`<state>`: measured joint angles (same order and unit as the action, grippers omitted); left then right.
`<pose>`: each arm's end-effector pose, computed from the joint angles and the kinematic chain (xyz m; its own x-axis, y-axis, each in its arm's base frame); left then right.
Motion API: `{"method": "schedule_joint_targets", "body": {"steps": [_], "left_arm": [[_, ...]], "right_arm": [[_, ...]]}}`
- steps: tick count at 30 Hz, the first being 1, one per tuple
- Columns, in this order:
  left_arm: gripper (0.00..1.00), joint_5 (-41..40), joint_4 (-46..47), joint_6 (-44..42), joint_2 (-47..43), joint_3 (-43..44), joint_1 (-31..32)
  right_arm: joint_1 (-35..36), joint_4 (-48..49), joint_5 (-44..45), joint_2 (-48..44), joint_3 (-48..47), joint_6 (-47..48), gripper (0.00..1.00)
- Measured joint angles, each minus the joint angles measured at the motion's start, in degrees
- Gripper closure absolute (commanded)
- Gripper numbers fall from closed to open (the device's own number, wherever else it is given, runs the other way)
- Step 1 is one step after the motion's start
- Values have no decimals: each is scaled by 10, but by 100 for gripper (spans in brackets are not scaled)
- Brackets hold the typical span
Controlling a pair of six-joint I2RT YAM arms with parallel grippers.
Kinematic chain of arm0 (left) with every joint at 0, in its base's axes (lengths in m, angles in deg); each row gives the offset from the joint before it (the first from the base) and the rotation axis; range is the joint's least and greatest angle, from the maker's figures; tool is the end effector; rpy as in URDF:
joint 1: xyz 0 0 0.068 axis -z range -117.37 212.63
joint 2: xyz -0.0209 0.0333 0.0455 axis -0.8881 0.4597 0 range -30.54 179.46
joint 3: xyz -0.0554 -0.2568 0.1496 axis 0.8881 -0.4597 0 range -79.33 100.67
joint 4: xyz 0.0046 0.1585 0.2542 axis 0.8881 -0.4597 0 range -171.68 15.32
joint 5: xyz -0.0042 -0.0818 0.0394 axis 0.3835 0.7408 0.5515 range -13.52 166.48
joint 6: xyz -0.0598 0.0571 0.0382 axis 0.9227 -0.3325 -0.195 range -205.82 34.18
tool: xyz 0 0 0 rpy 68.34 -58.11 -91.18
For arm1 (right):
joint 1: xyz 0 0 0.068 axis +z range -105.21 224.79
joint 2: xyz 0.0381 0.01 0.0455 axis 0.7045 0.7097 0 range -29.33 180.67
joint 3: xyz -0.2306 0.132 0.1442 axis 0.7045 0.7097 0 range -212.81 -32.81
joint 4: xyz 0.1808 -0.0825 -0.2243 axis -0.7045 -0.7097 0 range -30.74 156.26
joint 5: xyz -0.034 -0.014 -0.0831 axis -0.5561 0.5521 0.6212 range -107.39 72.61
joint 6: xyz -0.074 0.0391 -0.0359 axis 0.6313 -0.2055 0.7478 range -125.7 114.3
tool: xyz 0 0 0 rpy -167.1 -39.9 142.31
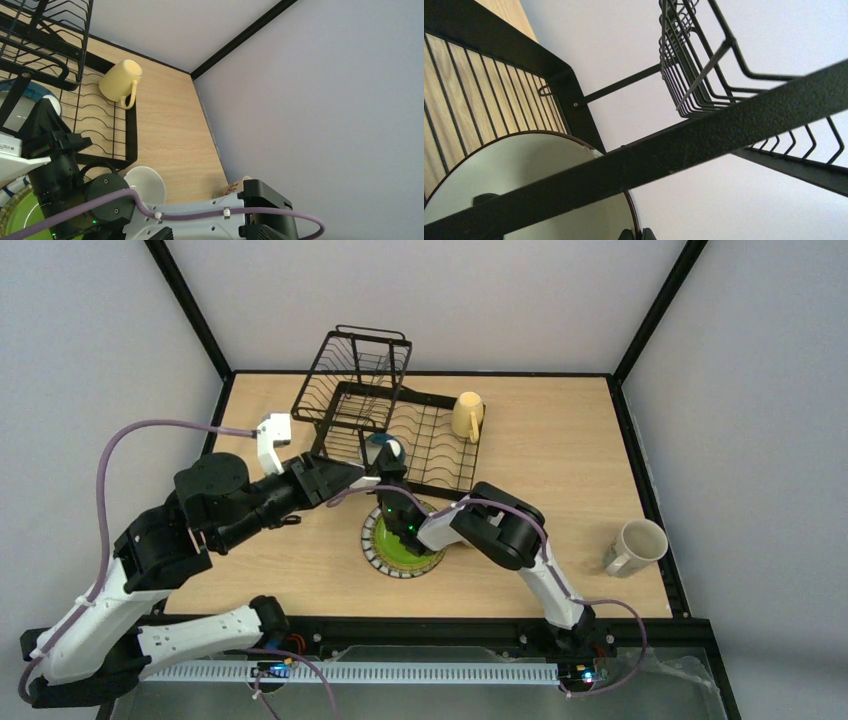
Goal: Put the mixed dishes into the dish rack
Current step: Insert the bowl into the dish rack.
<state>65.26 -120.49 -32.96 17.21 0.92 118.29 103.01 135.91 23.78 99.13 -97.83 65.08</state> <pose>0.1148 -0.1400 0.4999 -0.6389 -0.4511 -0.6232 0.3209 0.5800 -0.7488 0.3189 0.4130 0.1302 0.2975 -0.8695 -0.3944 -0.0435 0.4003 -0.9153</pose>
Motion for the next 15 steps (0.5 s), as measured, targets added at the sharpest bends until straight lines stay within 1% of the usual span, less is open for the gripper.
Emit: {"method": "schedule_joint_targets", "body": {"steps": [10,15], "left_arm": [[1,-9,11,1,-47,-31,0],[1,-10,17,3,-57,-43,0]], "right_arm": [[23,4,31,3,3,7,100],[23,29,55,1,24,-3,100]]}}
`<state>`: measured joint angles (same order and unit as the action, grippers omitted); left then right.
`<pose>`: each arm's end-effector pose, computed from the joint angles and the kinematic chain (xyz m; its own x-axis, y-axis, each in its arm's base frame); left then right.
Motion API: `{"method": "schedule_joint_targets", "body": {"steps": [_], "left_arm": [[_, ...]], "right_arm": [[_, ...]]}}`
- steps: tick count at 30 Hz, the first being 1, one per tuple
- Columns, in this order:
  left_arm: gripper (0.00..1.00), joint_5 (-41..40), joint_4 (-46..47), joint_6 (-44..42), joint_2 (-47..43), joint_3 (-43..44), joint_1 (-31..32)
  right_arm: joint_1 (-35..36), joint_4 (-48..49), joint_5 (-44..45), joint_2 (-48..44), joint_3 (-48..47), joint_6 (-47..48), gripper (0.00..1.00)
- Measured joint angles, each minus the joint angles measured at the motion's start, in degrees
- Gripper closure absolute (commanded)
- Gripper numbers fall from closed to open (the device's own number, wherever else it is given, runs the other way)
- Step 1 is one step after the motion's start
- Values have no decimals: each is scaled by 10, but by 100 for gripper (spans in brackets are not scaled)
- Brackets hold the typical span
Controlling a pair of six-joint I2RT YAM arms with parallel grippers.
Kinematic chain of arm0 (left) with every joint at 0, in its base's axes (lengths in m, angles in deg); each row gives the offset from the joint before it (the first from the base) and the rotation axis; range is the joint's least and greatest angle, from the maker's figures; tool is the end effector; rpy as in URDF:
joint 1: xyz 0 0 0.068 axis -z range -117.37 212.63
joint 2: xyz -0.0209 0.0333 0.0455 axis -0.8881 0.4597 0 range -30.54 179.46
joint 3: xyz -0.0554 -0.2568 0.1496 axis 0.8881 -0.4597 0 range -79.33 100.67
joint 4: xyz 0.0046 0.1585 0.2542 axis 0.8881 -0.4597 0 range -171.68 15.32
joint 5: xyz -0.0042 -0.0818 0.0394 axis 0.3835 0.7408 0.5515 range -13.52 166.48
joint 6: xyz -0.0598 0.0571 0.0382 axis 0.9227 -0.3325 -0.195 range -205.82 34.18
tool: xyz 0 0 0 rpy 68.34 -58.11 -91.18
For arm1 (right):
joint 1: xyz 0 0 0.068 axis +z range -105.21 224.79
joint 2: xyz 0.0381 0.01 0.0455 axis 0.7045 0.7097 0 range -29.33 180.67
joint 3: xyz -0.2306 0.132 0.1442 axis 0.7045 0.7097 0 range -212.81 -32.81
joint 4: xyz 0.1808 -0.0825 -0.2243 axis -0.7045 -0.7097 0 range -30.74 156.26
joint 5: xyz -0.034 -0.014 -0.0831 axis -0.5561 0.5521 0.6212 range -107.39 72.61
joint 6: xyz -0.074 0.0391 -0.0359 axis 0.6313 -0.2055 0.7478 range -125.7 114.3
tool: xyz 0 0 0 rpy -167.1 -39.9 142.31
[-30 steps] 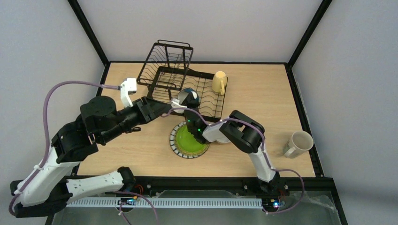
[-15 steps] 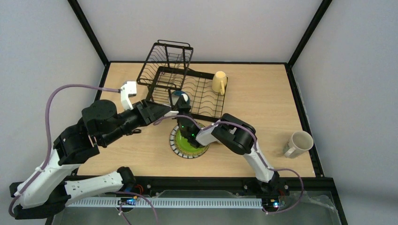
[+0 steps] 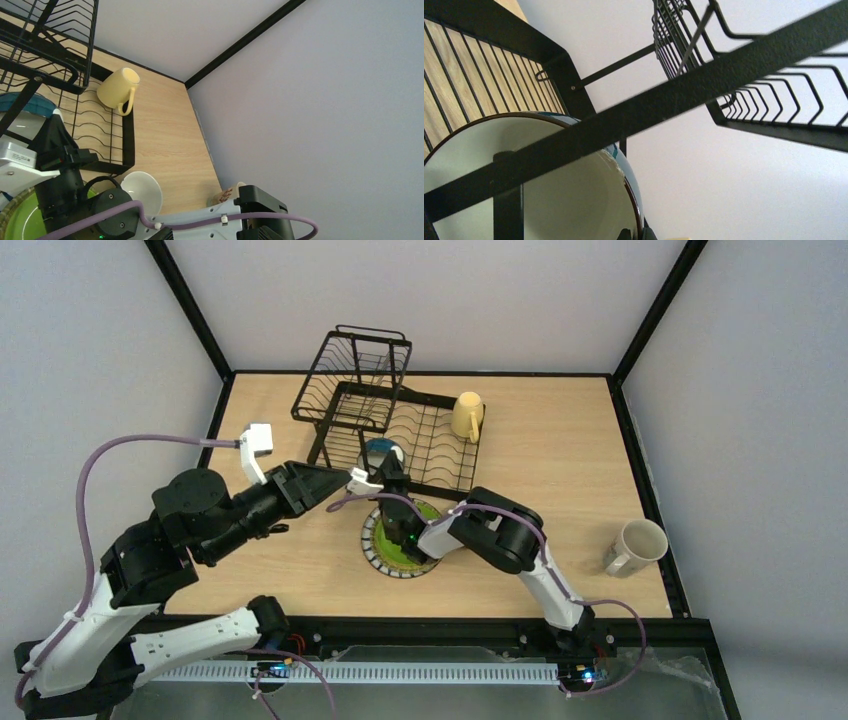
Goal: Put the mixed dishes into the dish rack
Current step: Insert the bowl into the dish rack.
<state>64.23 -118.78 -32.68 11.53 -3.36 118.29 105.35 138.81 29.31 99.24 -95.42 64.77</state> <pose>0.1024 -0.1192 0.4925 -0.6113 -0.4914 -0.6204 0.3334 0.5511 -0.7650 0.2992 0.4095 0.1223 0.2468 -0.8777 -0.4107 -0.0279 0.4172 -0.9084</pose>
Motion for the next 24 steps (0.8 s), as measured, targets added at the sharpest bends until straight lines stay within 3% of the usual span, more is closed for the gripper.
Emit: {"method": "schedule_joint_targets", "body": {"steps": [24], "left_arm": [[1,-3,9,0,16,-11,0]], "right_arm": [[-62,20,-7,10,3,2,100]]}}
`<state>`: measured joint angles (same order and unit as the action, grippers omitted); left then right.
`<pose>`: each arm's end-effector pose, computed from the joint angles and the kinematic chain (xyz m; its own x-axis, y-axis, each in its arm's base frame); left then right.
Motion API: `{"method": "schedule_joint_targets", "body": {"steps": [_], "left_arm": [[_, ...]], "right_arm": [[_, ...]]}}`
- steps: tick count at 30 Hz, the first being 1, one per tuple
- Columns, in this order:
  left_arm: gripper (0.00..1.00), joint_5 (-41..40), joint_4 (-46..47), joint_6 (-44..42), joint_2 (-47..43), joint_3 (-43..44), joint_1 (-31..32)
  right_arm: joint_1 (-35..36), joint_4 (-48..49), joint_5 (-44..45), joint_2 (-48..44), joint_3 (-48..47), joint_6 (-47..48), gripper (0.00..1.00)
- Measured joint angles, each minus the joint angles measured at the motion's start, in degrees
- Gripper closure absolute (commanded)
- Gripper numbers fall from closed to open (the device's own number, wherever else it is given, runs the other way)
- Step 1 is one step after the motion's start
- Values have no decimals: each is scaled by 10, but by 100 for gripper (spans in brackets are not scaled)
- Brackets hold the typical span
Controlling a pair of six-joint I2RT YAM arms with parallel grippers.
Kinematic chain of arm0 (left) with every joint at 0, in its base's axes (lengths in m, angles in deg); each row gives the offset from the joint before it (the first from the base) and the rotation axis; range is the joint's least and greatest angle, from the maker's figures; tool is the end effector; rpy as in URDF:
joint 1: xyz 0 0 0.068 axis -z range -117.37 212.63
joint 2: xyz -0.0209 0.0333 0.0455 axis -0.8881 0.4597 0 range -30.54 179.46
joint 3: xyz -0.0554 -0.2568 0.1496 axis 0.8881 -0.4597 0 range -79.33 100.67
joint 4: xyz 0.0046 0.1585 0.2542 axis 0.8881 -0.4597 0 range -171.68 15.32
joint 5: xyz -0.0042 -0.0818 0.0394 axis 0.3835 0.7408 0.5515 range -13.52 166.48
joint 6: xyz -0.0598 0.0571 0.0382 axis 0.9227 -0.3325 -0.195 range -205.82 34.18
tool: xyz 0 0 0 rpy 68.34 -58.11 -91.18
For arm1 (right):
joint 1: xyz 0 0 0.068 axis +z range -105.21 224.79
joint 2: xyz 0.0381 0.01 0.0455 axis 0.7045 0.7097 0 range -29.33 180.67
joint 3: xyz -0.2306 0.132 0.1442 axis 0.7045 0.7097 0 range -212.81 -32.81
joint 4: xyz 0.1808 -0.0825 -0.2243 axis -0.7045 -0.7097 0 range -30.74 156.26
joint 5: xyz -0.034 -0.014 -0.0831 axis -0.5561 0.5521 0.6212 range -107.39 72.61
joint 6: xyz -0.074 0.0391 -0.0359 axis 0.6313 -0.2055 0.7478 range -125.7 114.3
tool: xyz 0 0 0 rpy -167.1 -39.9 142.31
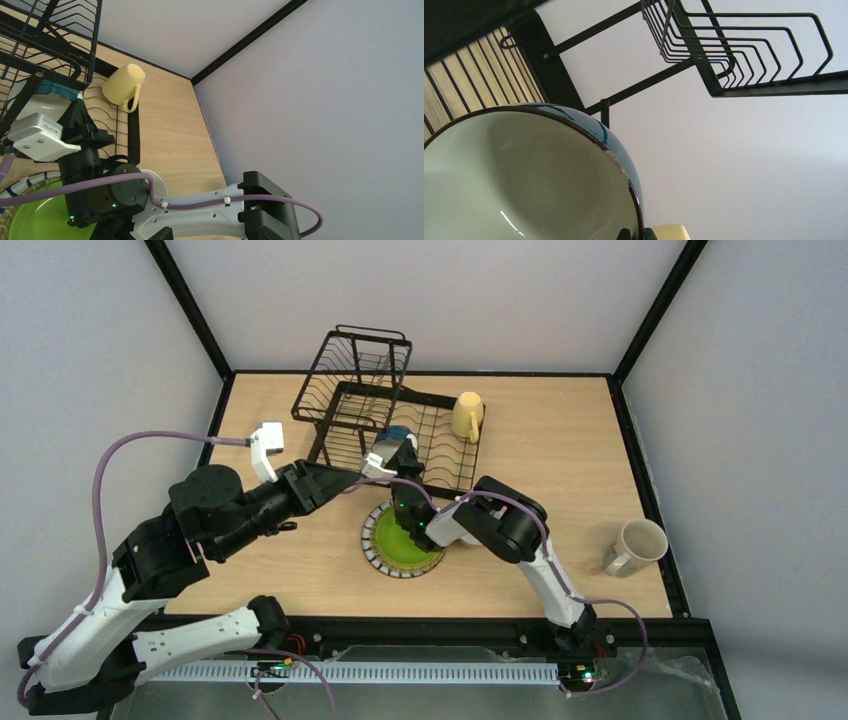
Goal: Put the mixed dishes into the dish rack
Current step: Insert the bowl into the dish rack.
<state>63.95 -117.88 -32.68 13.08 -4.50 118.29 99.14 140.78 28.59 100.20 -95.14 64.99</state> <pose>0.1106 -0.1306 0.4839 -0.6194 -0.4780 -0.6227 0.3178 0.5726 -0.7557 0.3407 0.3745 0.1173 0.1651 -0.8950 -0.4143 0.0207 0.4232 -0.9058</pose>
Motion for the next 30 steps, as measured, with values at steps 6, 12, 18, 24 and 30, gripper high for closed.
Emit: {"method": "schedule_joint_targets", "body": {"steps": [6,12,18,24,30], "left_arm": [[1,0,0,0,0,0,0],[1,0,5,0,-7,-7,0],[1,0,4,0,-26,-19,0],[1,-5,0,0,-38,-19,0],[1,-8,-3,-2,-41,-19,0]], "right_arm": [[4,1,-2,-6,16,0,100],[25,1,-1,-11,36,-10,100],[41,1,28,-8,42,-18,94],[42,0,58,5,37,-35,61],[46,-3,62,5,26,-48,53]]}}
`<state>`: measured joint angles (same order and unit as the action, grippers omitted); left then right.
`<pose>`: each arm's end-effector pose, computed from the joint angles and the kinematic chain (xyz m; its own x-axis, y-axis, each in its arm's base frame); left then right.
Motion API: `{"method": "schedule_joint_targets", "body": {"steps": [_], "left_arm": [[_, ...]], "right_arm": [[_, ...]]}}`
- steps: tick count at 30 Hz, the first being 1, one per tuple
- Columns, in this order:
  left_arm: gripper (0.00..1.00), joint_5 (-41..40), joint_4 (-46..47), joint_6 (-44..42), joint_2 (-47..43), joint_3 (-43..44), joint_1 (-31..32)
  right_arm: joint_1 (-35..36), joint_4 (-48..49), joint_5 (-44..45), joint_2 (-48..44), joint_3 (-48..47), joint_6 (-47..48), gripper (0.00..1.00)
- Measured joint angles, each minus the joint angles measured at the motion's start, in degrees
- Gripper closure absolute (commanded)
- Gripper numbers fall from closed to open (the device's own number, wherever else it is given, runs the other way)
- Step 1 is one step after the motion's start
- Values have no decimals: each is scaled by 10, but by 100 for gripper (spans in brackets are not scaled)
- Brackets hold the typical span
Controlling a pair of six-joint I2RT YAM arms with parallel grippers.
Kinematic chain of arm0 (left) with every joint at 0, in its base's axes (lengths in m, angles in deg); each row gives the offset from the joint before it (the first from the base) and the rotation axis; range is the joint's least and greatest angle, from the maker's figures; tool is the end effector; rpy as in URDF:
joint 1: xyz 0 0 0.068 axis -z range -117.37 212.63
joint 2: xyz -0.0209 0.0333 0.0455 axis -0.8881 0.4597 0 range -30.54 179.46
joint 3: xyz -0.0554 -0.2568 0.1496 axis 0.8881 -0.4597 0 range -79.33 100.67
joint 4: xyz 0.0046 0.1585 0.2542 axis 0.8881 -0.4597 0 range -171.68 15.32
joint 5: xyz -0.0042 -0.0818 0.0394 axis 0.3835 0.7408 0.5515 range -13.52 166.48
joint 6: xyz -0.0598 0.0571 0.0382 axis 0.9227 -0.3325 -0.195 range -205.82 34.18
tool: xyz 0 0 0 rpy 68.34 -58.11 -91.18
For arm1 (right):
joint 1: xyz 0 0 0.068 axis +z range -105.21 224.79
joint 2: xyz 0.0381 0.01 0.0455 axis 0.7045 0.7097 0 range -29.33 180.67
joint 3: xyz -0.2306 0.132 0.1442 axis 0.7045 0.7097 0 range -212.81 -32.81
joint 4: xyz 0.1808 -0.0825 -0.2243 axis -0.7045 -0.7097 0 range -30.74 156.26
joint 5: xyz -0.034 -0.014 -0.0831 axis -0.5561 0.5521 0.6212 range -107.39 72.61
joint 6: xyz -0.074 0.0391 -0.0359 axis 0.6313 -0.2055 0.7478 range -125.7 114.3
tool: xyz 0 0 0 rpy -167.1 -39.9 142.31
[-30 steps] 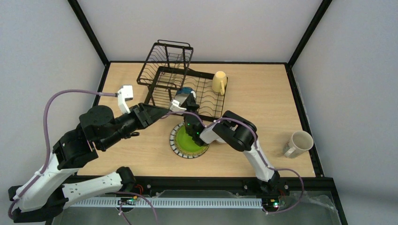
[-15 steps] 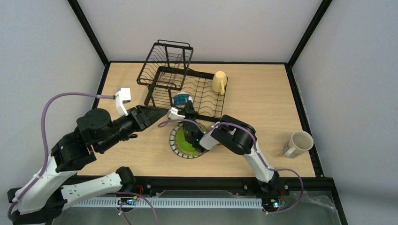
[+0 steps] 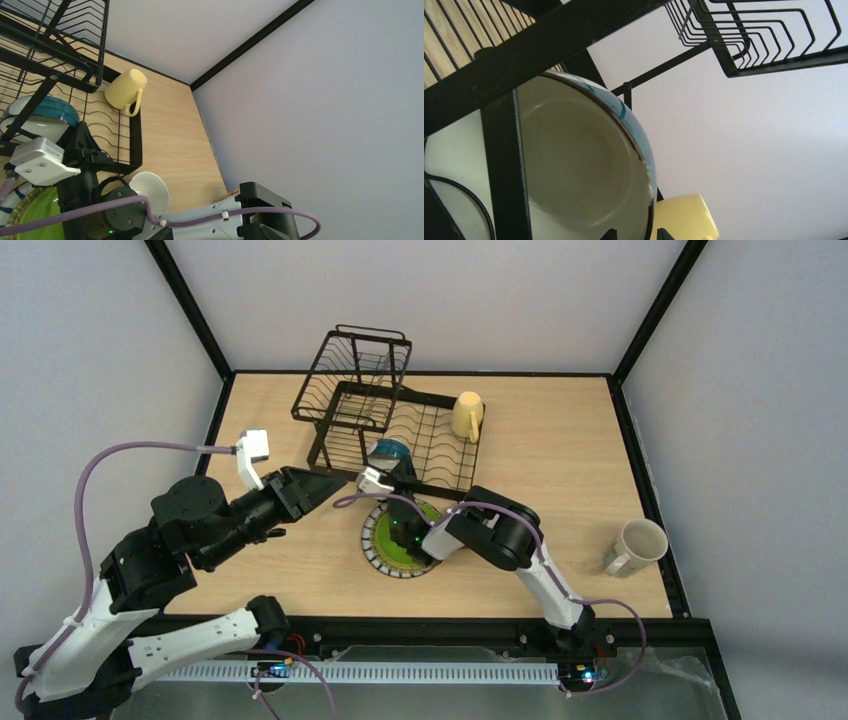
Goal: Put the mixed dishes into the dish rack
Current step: Insert the bowl into the dish rack.
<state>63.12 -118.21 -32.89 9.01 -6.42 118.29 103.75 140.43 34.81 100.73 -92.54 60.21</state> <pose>0.0998 -0.1127 0.4809 -0.5987 -0.5000 -0.6258 0.3274 0.5603 -0.7608 0.3056 0.3830 0.0985 0.1223 -0.8818 -0.4554 -0.0170 0.4570 -0.8893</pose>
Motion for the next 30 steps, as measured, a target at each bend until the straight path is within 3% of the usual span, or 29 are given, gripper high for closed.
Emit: {"method": "schedule_joint_targets", "body": {"steps": [30], "left_arm": [[1,0,-3,0,4,4,0]], "right_arm": [[6,-70,43,-28,-1,-89,51]]}}
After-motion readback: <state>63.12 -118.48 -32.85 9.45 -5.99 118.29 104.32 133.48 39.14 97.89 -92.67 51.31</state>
